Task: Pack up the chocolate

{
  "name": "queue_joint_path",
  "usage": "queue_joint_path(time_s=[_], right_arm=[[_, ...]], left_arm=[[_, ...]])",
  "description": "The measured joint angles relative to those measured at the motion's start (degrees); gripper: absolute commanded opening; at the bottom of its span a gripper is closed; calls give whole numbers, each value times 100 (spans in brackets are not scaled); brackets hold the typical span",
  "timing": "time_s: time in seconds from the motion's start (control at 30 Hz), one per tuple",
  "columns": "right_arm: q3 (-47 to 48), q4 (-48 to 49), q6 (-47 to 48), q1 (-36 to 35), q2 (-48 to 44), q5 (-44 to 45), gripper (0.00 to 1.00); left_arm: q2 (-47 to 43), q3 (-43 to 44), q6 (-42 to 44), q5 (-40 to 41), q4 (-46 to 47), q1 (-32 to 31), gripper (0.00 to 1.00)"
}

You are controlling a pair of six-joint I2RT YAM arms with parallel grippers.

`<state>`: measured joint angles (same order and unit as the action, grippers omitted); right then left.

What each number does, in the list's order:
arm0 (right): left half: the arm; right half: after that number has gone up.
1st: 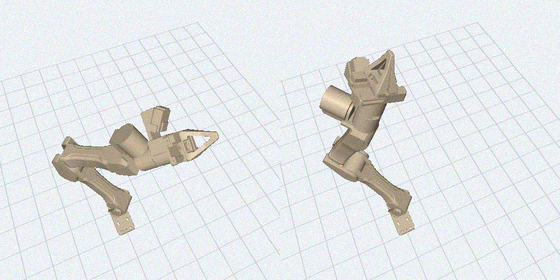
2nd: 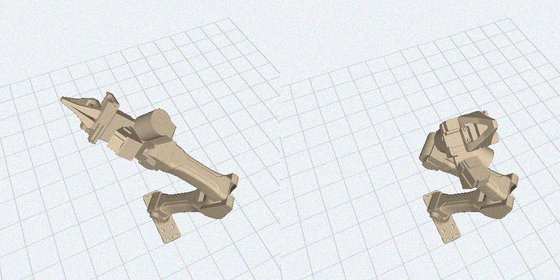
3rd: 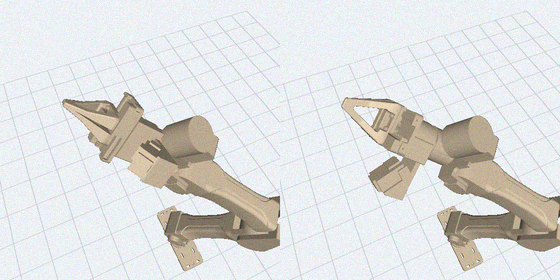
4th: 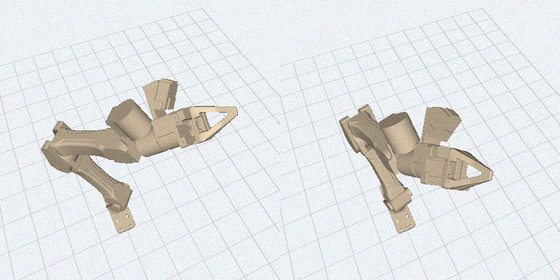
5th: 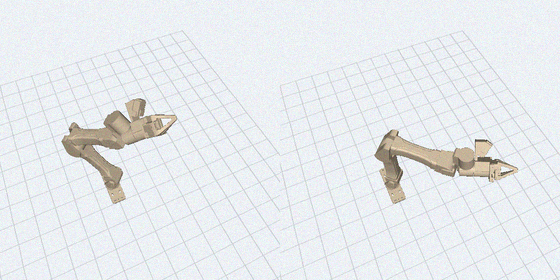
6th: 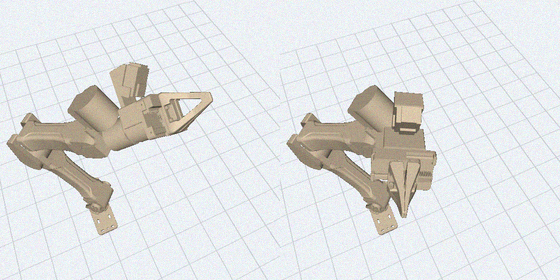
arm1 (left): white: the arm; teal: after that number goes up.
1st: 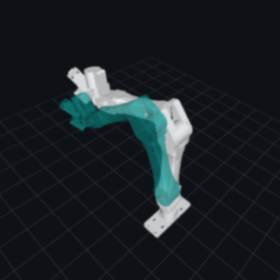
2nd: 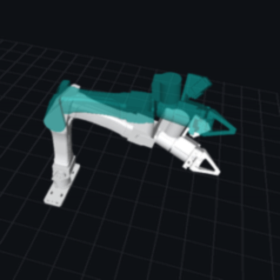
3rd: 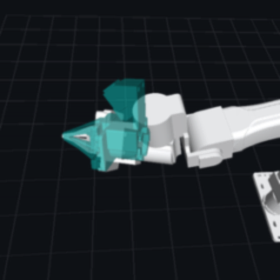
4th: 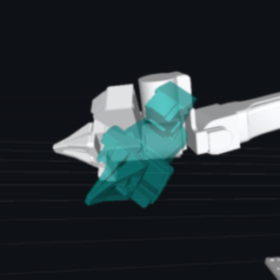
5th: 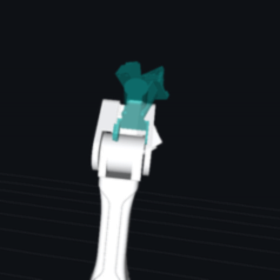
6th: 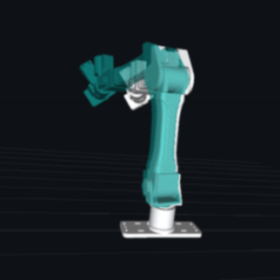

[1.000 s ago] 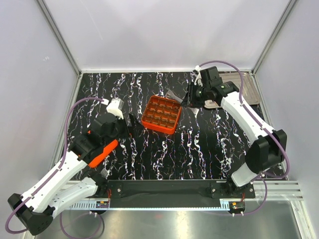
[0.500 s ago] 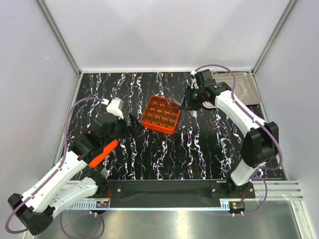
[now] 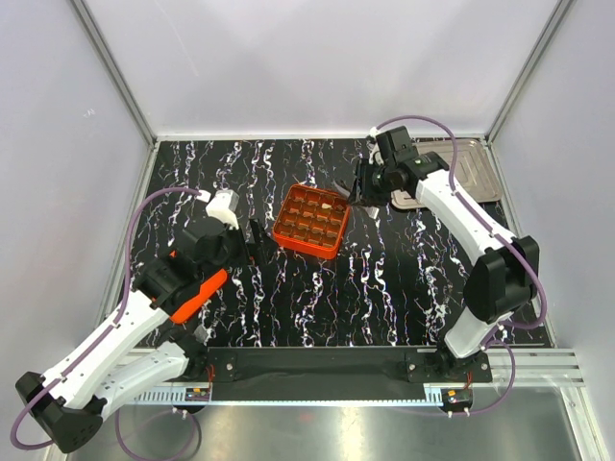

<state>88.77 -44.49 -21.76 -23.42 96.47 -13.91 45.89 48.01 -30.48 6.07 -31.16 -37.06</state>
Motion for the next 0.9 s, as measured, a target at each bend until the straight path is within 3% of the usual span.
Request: queue_joint_path(time_s=[0.2, 0.37, 0.7, 0.9], right_arm=[[540, -350, 173, -11, -7, 507, 45], [1150, -868, 468, 111, -4, 1700, 45], [1342, -1036, 664, 2083, 522, 2555, 54], [1388, -1038, 662, 2315, 1143, 2583, 56]], left_arm=[[-17, 2, 0, 0, 0, 0, 99], [-74, 2, 0, 0, -7, 0, 99], [-251, 2, 0, -2, -24, 0, 99], [-251, 2, 2, 0, -46, 0, 99]])
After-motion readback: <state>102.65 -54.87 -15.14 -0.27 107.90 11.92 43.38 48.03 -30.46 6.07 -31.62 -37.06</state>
